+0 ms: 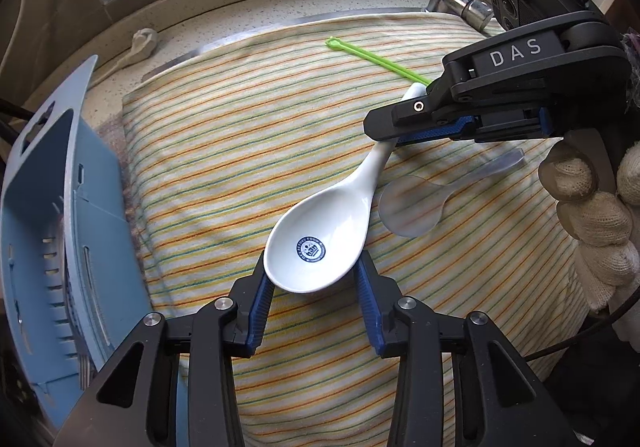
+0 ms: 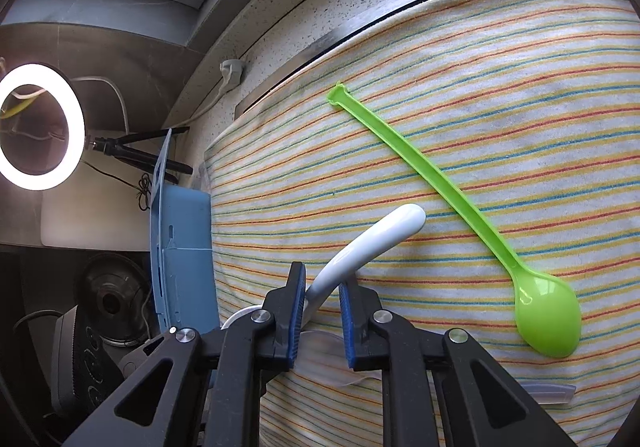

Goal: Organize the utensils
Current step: 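Lower the left tool onto the white ceramic spoon bowl while the right tool approaches its handle, then carry the white ceramic spoon into the blue basket with the left tool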

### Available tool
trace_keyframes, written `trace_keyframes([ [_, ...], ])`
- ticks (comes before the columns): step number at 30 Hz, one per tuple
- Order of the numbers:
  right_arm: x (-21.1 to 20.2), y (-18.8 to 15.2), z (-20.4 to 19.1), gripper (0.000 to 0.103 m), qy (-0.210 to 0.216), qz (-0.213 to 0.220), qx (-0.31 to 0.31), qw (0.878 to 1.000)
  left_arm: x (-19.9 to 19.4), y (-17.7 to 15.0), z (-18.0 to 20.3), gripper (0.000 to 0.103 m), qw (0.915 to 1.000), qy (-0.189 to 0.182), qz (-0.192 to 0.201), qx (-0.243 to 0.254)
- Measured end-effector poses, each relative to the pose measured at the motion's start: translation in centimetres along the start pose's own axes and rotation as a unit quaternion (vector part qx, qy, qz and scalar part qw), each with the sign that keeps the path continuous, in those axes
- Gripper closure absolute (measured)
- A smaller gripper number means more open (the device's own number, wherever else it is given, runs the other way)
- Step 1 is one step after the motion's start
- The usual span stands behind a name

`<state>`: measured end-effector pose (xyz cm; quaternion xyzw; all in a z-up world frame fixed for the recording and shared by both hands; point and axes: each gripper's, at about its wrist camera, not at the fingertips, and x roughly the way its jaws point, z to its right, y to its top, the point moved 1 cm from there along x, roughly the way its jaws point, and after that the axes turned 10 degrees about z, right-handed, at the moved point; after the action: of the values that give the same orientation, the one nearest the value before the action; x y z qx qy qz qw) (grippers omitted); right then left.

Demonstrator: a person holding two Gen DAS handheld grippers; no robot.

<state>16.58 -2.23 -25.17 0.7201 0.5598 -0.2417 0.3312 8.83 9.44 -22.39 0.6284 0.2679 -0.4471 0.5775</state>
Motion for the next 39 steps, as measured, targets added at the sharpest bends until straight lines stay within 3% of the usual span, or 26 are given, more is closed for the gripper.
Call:
trace_keyframes([
  [13, -1.5, 0.0, -2.0, 0.091, 0.022, 0.014, -0.015, 1.0, -2.9, -0.8, -0.5, 0.066, 0.9991, 0.002, 0.034, -0.025],
  [27, -3.1, -0.8, -7.8, 0.092, 0.059, 0.022, -0.061, 0.996, -9.2, -2.9, -2.1, 0.066, 0.9936, 0.025, 0.095, -0.056],
  [39, -2.3, -2.1, -12.9, 0.093, 0.081, 0.012, -0.104, 0.991, -12.3, -4.7, -5.3, 0.066, 0.9868, 0.042, 0.126, -0.093],
])
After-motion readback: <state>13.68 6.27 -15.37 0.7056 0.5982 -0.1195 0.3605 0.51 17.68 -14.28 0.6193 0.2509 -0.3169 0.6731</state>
